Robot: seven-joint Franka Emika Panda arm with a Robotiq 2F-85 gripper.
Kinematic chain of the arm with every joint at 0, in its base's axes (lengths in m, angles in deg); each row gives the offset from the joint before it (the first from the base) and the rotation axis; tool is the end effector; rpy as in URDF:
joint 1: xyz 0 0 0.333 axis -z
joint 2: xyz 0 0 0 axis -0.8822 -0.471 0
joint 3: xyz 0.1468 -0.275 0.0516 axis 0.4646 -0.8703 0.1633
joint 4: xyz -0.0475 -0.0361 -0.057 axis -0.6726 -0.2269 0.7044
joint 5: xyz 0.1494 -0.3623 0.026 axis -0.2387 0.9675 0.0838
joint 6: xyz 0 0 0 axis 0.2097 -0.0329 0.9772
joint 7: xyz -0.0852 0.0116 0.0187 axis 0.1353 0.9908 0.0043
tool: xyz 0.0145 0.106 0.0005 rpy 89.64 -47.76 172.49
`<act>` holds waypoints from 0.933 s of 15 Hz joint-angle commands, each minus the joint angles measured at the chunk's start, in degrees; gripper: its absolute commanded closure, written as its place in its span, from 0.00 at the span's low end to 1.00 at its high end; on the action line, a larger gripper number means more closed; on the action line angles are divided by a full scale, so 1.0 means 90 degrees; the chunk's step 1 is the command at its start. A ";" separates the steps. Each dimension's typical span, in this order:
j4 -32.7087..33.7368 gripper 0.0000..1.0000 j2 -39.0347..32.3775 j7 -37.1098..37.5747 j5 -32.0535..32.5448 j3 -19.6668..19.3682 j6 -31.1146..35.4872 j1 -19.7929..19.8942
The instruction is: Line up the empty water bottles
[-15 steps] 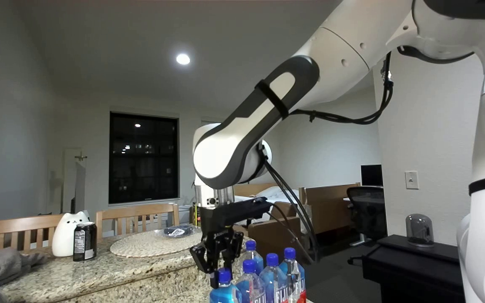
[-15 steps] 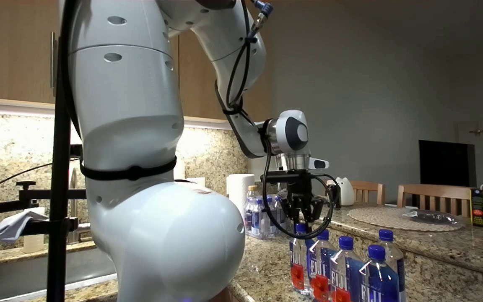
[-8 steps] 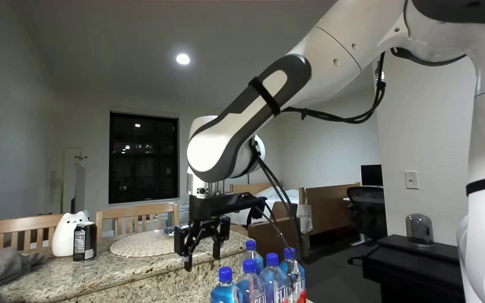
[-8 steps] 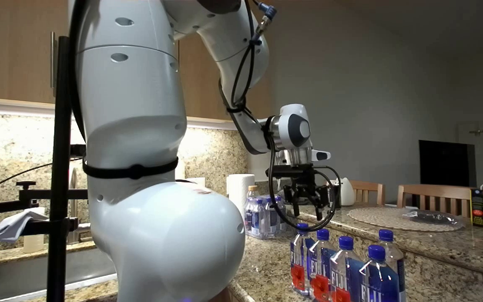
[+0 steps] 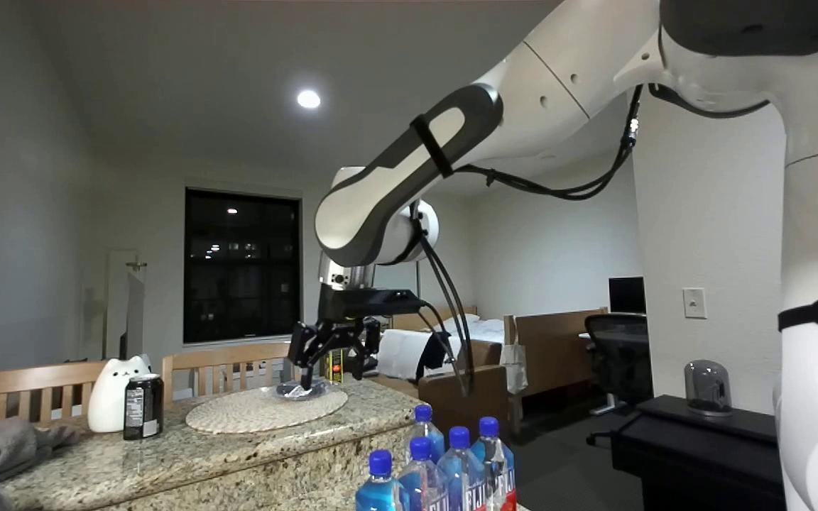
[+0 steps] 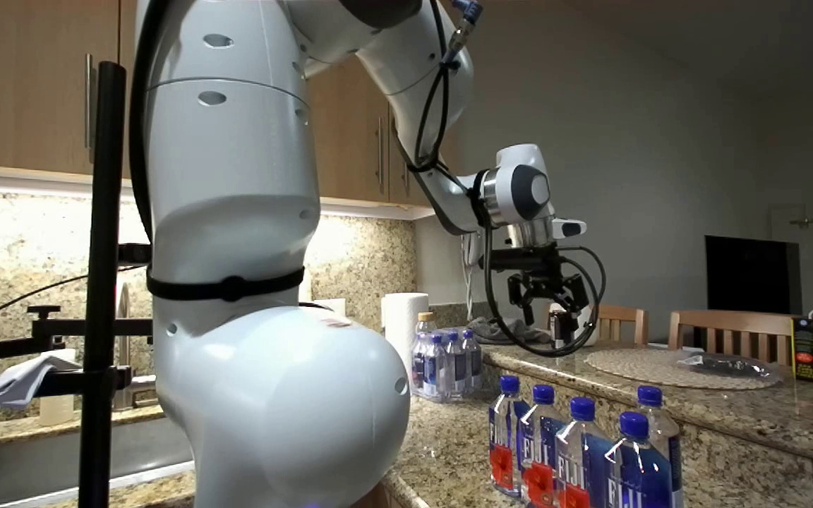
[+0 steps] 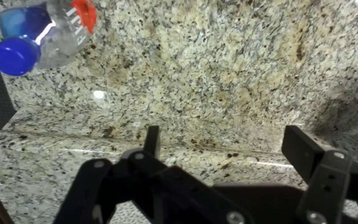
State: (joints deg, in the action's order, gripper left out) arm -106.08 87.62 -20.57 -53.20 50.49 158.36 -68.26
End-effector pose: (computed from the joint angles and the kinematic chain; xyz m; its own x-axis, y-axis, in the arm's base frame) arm 0.5241 0.1050 0.4652 0.9541 -0.0308 0.2978 -0.0261 -0.9995 -0.0198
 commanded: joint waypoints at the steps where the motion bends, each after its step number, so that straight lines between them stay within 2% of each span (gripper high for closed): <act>1: -0.0121 0.00 0.0471 -0.0370 -0.0012 -0.0256 -0.0355 0.0352; 6: -0.0295 0.00 0.0724 0.0932 0.0069 -0.0445 -0.0561 0.0934; 8: -0.0342 0.00 0.0719 0.1657 0.0114 -0.0343 -0.0548 0.1060; 13: -0.0498 0.00 0.0730 0.3875 0.0123 0.0053 -0.0484 0.1029; 14: -0.0284 0.00 0.0552 0.3124 0.0024 -0.0103 -0.0515 0.0967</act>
State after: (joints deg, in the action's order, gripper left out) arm -108.71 92.59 7.83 -52.93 49.55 153.81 -59.66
